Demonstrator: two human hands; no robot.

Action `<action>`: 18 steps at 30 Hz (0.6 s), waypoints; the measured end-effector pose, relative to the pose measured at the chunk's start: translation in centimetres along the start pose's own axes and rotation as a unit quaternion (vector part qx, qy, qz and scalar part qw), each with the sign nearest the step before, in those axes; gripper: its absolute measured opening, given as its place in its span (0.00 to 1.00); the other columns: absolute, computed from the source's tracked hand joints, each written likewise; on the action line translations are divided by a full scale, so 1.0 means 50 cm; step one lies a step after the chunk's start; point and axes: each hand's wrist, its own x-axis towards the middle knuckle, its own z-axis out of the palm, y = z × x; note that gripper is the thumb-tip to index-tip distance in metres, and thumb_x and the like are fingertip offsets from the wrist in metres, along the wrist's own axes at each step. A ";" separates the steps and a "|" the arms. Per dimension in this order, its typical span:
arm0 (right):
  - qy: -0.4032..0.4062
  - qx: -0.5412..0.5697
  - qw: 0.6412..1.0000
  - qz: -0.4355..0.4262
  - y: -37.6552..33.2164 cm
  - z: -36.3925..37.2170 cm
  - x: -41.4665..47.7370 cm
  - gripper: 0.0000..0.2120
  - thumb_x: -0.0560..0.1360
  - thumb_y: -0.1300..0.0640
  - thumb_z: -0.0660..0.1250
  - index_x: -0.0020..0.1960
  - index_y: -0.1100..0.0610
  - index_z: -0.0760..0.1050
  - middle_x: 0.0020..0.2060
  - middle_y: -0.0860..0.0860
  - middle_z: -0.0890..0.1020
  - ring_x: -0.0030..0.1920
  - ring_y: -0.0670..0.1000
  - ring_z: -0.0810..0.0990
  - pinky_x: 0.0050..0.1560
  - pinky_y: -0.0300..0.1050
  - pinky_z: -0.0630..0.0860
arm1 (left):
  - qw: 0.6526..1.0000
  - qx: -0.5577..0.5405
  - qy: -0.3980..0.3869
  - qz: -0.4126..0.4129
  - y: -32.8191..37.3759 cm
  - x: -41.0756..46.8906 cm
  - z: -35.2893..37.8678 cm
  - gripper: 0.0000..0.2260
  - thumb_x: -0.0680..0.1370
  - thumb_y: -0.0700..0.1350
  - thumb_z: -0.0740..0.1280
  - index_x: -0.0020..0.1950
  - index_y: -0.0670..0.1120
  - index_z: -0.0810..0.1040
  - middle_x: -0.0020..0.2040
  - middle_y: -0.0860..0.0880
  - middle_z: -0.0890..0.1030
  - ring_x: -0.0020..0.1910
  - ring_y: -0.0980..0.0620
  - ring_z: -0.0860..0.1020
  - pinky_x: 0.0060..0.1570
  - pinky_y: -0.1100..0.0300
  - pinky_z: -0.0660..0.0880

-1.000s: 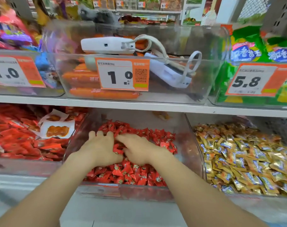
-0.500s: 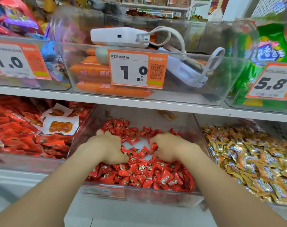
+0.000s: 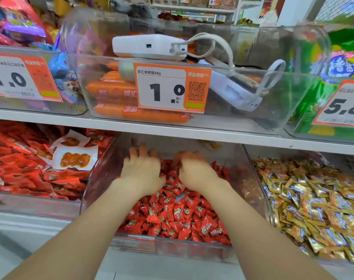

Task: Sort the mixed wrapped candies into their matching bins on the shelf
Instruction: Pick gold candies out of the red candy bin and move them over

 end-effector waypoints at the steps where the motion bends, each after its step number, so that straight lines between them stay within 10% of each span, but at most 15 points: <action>1: -0.009 0.018 1.000 -0.012 -0.001 0.011 0.013 0.20 0.77 0.66 0.64 0.67 0.56 0.73 0.55 0.61 0.80 0.53 0.64 0.80 0.49 0.52 0.79 | 0.999 -0.027 -0.025 -0.010 -0.009 0.013 0.009 0.43 0.75 0.66 0.71 0.79 0.44 0.59 0.78 0.38 0.57 0.76 0.32 0.58 0.72 0.41 0.66; 5: -0.059 0.018 0.998 -0.027 0.000 0.038 0.041 0.21 0.79 0.65 0.64 0.70 0.54 0.66 0.47 0.58 0.77 0.48 0.63 0.81 0.43 0.51 0.76 | 0.987 -0.085 -0.135 0.001 -0.044 0.046 0.036 0.52 0.69 0.73 0.70 0.84 0.55 0.48 0.82 0.37 0.49 0.81 0.29 0.50 0.79 0.38 0.58; 12: -0.065 -0.055 0.996 -0.004 0.005 0.033 0.056 0.19 0.75 0.60 0.71 0.64 0.47 0.77 0.61 0.52 0.81 0.65 0.58 0.77 0.68 0.53 0.71 | 0.981 -0.064 -0.182 0.010 -0.047 0.039 0.020 0.46 0.67 0.76 0.66 0.77 0.52 0.65 0.73 0.40 0.72 0.72 0.35 0.71 0.71 0.44 0.72; 18: -0.054 -0.077 0.996 0.001 0.007 0.023 0.039 0.19 0.81 0.53 0.67 0.69 0.55 0.67 0.59 0.56 0.81 0.65 0.61 0.75 0.67 0.58 0.65 | 0.977 -0.055 -0.204 0.023 -0.030 0.021 0.002 0.47 0.70 0.76 0.68 0.82 0.52 0.60 0.78 0.41 0.67 0.76 0.36 0.66 0.73 0.46 0.68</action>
